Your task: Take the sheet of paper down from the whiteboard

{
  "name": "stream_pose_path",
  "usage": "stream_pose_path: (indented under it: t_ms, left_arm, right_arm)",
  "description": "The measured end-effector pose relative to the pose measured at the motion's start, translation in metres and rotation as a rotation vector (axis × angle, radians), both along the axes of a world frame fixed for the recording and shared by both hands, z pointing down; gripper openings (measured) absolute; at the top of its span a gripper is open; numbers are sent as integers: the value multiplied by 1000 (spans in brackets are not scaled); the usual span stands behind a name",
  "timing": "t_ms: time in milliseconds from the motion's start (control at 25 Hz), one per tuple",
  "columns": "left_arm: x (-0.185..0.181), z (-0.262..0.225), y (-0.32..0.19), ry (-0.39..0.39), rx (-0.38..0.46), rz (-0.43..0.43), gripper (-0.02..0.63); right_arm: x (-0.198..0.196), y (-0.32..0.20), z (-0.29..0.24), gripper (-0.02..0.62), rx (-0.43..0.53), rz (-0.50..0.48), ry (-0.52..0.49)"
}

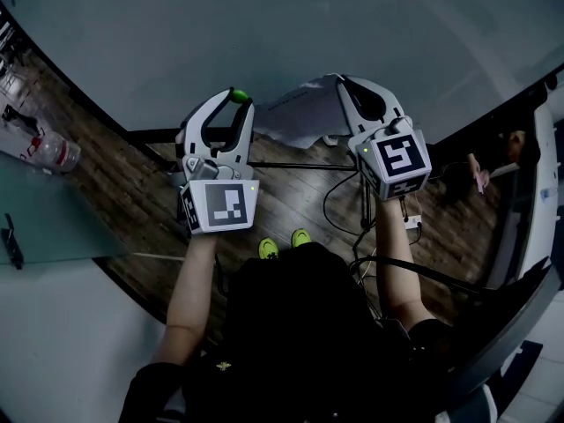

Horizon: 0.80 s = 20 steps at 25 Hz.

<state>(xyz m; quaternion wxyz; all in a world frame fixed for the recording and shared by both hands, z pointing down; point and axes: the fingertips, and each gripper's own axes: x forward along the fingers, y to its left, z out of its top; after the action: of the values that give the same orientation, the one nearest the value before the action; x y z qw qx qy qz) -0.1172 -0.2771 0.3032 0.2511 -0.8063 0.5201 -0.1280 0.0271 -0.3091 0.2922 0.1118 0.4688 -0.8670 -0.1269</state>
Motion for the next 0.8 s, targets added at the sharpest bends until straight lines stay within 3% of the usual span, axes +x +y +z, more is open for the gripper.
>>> stream_pose_path:
  t_ms: [400, 800]
  left_arm:
    - [-5, 21, 2, -9, -34, -29, 129]
    - [5, 21, 35, -12, -39, -46, 129]
  right_arm:
    - [5, 7, 21, 12, -47, -13, 6]
    - [17, 38, 36, 12, -76, -40, -20]
